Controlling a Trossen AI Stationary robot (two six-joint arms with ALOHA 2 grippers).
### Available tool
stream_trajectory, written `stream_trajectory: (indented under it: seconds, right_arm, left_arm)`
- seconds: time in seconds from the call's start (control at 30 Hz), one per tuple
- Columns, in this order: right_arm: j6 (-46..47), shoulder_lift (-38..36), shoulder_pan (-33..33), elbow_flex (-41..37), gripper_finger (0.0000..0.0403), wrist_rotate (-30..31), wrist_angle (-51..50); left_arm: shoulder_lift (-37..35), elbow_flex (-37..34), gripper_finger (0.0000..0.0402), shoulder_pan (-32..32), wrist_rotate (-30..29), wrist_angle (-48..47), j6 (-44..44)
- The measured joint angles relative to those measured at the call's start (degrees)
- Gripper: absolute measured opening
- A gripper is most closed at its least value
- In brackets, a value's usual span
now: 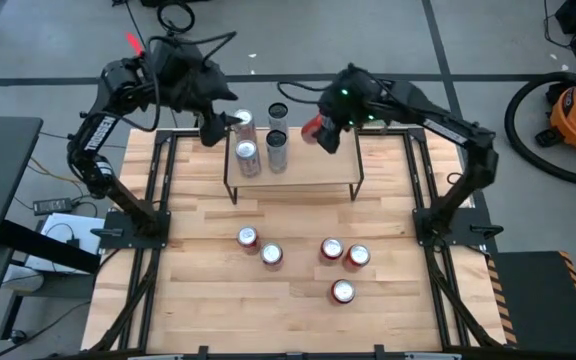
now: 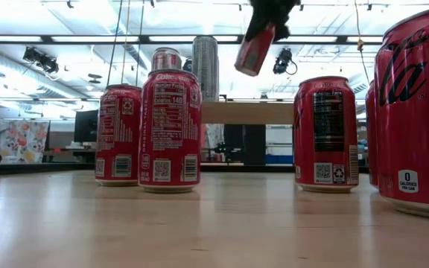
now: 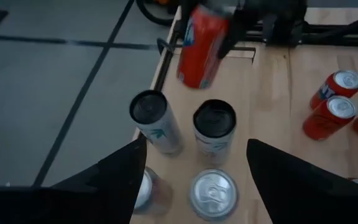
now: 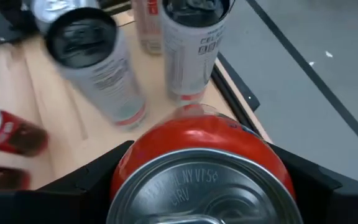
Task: Place canned beverage on shelf
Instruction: Put the top red soda can on the shelf
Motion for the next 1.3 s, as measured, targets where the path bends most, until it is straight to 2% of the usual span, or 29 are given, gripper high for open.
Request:
stream_trajectory:
  seconds: [0.2,0.53,0.83,1.03,1.13,1.3]
  right_arm:
    - [-4.51,6.26,-3.64,2.32,0.0316,-3.96,0.02]
    - [-9.83,12.11,-7.83,5.94,0.0316,-9.83,-2.58]
    - [-13.36,12.28,-10.02,5.63,0.0317,-13.44,-4.21]
    - [-14.67,12.28,-10.58,5.63,0.0318,-13.79,-3.05]
    - [-14.83,12.28,-10.74,5.63,0.0319,-14.34,-2.36]
    - [-15.13,12.28,-10.76,5.53,0.0319,-14.32,-3.03]
  left_arm:
    - [0.01,0.0,0.0288,3.95,3.94,4.19,1.47]
    - [0.02,-0.11,0.0288,4.96,4.21,5.98,-0.36]
    - [1.15,-0.24,0.0288,2.7,4.59,13.76,0.17]
    - [2.84,-0.65,0.0288,1.05,5.92,16.79,0.65]
    - [2.53,-5.75,0.0288,-0.47,7.14,21.2,-0.25]
    - [0.38,-14.84,0.0288,-2.5,5.73,28.08,-0.4]
